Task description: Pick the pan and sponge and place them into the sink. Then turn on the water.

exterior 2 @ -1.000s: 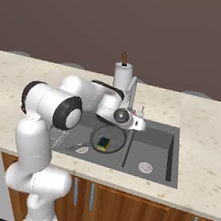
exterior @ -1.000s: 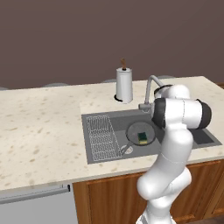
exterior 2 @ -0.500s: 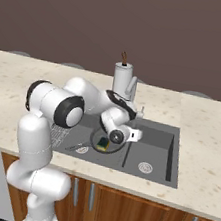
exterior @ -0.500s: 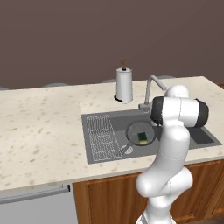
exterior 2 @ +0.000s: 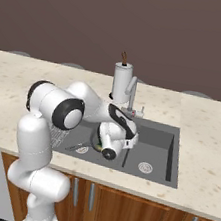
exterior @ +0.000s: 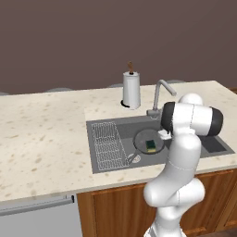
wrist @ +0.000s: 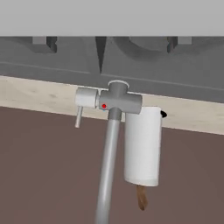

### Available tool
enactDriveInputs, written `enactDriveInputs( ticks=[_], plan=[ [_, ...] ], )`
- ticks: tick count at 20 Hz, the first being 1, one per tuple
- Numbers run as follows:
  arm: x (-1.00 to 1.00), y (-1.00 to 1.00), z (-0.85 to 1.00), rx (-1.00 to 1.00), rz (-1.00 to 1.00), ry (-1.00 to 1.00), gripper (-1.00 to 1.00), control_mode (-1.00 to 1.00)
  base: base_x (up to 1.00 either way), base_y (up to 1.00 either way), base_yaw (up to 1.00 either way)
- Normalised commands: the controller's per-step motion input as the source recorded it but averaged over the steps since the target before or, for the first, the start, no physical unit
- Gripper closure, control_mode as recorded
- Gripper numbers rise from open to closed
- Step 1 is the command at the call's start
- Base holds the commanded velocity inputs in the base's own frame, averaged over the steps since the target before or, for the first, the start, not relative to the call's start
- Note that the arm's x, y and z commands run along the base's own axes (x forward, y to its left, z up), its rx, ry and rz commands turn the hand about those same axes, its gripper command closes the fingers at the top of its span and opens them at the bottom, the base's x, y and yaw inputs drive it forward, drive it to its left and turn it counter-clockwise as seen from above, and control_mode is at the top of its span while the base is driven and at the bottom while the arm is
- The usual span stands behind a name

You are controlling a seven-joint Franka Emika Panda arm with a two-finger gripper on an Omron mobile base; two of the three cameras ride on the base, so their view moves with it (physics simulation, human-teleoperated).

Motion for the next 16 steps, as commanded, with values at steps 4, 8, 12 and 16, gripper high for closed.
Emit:
enactDriveInputs(
  ticks=[4, 8, 12, 16],
  plan=[
    [-0.01, -0.03, 0.16, 0.00, 0.05, -0.19, -1.00, -1.00, 0.00, 0.00, 0.00],
    [0.00, -0.04, 0.35, 0.00, 0.04, -0.14, -1.00, -1.00, 0.00, 0.00, 0.00],
    [0.00, -0.05, 0.52, 0.03, 0.02, -0.09, -1.00, -1.00, 0.00, 0.00, 0.00],
    [0.00, 0.00, 0.57, 0.05, 0.00, -0.02, -1.00, -1.00, 0.00, 0.00, 0.00]
  ],
)
